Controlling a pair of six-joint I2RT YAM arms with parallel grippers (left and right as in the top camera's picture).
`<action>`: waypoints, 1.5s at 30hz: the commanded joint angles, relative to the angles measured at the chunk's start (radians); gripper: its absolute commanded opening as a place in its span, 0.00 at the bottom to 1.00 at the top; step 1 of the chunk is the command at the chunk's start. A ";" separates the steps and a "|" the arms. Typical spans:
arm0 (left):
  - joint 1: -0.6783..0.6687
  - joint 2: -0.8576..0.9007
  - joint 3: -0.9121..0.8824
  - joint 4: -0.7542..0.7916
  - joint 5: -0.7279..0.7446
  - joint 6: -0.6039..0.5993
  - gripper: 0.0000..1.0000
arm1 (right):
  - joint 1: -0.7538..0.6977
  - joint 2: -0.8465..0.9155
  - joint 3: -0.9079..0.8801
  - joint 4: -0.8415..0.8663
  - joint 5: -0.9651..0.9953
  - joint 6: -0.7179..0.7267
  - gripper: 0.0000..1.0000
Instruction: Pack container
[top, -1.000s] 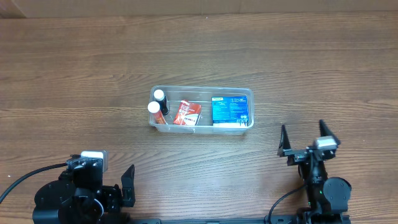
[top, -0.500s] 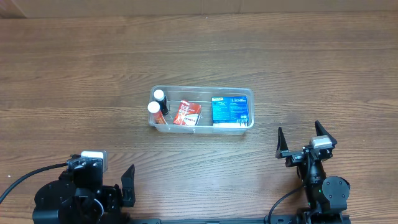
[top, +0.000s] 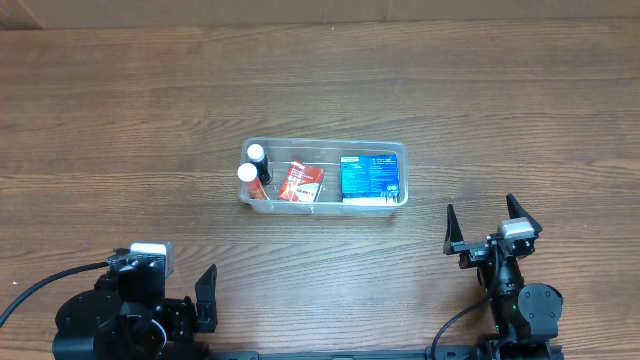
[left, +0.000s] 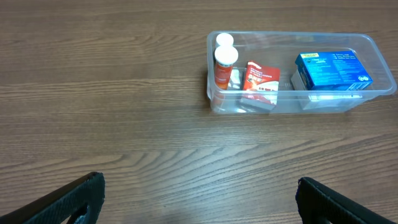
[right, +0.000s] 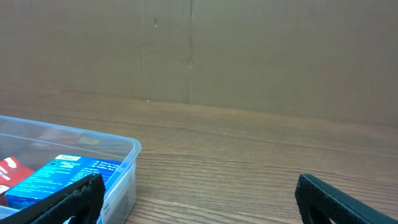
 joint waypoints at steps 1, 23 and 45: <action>0.000 -0.005 -0.002 0.004 -0.004 -0.010 1.00 | 0.004 -0.011 -0.010 0.006 -0.006 -0.003 1.00; 0.063 -0.328 -0.623 0.727 -0.102 0.020 1.00 | 0.004 -0.011 -0.010 0.006 -0.006 -0.003 1.00; 0.127 -0.451 -1.044 1.210 -0.097 -0.070 1.00 | 0.004 -0.011 -0.010 0.006 -0.006 -0.003 1.00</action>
